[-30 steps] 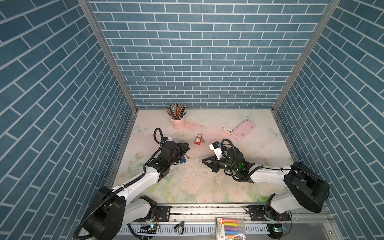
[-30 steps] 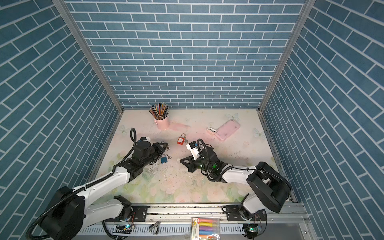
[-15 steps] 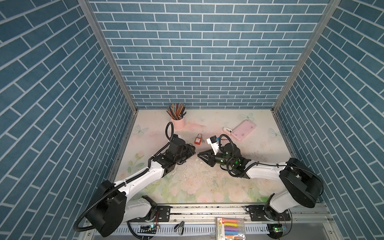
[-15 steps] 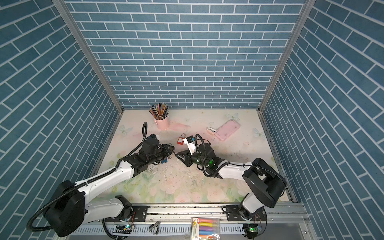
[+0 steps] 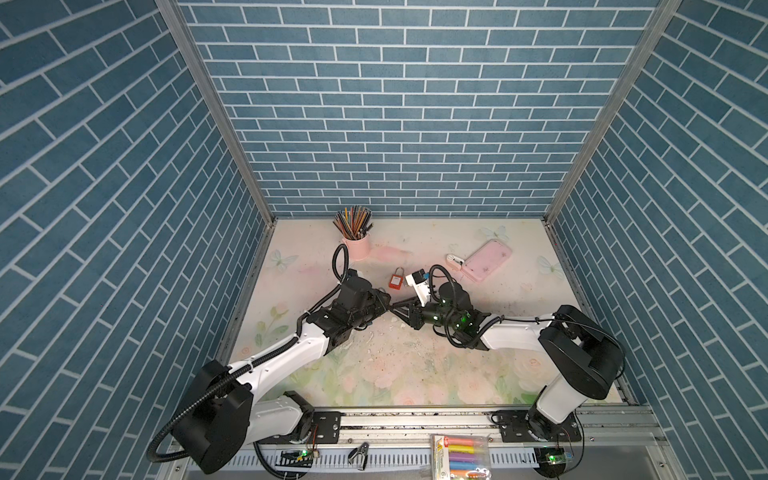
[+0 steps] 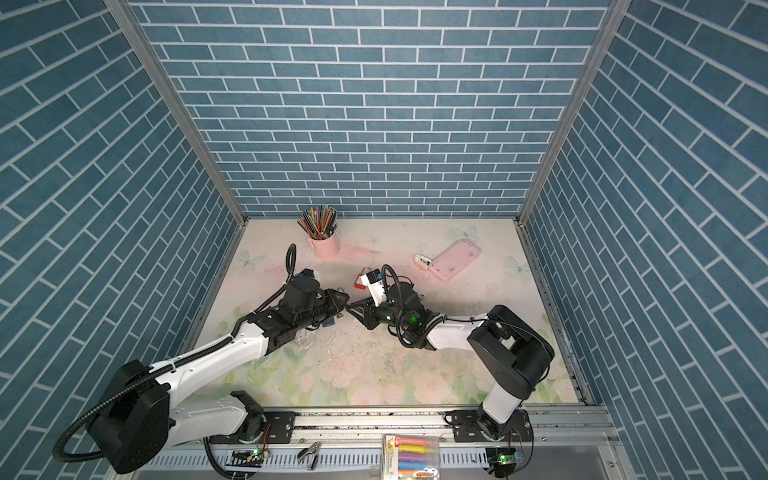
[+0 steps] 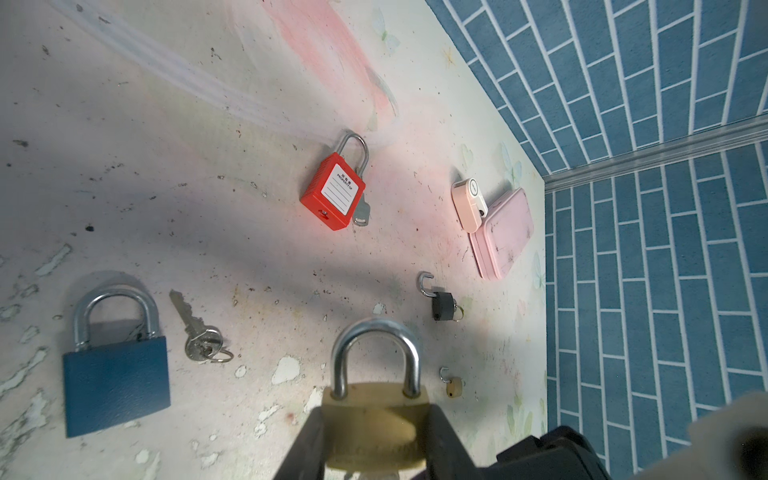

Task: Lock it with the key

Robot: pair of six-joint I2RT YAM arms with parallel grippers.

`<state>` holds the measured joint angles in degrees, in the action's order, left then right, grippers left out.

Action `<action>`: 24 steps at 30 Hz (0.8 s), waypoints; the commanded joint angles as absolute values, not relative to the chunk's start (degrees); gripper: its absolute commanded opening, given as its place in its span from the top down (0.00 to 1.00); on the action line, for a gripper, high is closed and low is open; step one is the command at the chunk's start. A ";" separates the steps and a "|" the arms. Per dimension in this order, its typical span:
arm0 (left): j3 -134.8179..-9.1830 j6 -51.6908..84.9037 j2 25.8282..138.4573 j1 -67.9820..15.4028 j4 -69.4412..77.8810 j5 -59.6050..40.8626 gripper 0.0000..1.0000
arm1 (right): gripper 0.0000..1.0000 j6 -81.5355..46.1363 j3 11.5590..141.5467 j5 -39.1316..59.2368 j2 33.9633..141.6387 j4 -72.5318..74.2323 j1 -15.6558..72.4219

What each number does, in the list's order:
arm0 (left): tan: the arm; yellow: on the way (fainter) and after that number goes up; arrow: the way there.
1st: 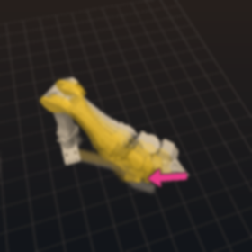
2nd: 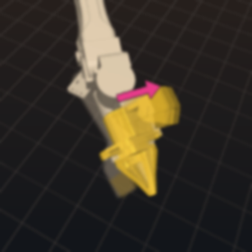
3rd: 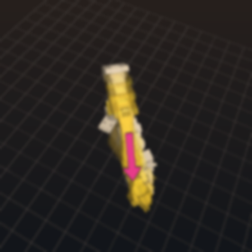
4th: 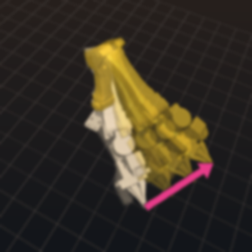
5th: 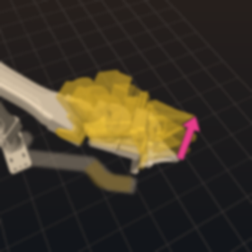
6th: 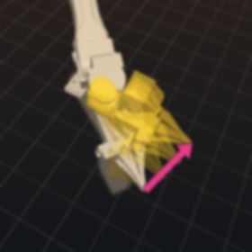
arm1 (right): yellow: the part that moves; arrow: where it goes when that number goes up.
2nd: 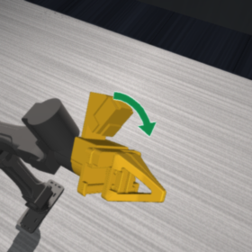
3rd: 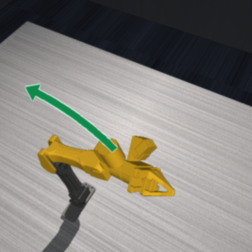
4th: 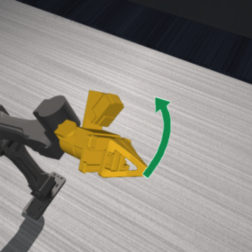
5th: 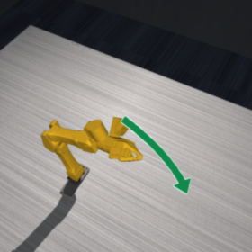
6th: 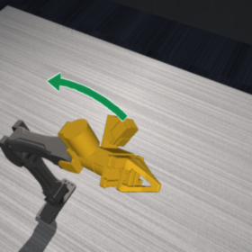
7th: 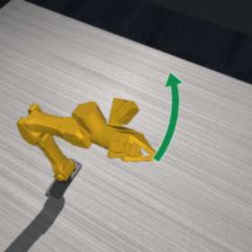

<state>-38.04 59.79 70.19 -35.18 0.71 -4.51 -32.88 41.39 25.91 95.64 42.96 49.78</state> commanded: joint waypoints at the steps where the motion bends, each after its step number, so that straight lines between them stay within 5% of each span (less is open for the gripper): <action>1: -38.59 60.02 69.53 -35.41 1.78 -2.98 1.00 | 0.79 -33.57 42.63 26.98 96.92 44.21 49.94; 24: -39.55 60.95 71.15 -35.57 2.45 -3.13 1.00 | 0.86 -33.13 43.95 27.02 99.63 43.77 50.18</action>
<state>-38.04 60.84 71.00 -35.27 1.17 -4.10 -33.19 42.70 26.63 99.15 42.89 49.87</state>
